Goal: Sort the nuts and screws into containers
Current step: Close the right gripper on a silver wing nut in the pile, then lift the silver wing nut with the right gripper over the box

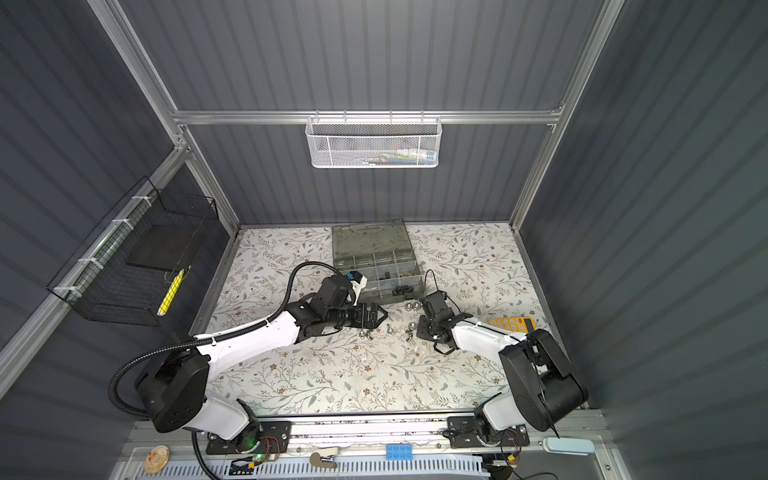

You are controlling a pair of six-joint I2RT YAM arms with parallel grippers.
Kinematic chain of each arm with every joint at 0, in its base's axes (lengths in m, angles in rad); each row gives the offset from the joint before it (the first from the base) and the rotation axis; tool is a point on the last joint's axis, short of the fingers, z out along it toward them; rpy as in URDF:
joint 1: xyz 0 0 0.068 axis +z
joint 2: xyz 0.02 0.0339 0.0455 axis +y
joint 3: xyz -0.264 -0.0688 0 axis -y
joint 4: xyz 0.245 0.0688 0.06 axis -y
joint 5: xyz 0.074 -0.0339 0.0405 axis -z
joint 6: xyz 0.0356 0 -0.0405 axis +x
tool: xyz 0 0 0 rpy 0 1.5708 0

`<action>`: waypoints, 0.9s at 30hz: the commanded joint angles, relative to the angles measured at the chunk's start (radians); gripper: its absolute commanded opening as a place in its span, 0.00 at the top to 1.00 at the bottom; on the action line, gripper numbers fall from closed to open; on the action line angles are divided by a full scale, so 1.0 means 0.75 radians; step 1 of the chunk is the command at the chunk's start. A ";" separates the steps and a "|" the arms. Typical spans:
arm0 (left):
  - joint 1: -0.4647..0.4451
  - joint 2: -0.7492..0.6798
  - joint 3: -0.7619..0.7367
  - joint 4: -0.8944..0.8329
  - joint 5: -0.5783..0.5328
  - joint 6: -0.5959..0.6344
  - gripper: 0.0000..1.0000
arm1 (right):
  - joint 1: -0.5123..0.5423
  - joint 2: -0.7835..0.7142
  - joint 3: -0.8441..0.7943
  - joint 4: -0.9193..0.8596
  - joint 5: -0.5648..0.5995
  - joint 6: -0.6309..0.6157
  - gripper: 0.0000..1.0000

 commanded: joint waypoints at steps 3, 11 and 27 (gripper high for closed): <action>-0.009 -0.030 -0.010 -0.006 0.008 -0.010 0.00 | 0.021 0.061 0.024 -0.123 0.065 -0.005 0.76; -0.009 -0.034 -0.002 -0.015 0.001 -0.006 0.00 | 0.033 0.054 0.032 -0.126 0.073 -0.003 0.91; 0.004 -0.120 0.121 -0.191 -0.105 0.089 0.00 | 0.033 -0.105 0.170 -0.176 -0.060 -0.021 1.00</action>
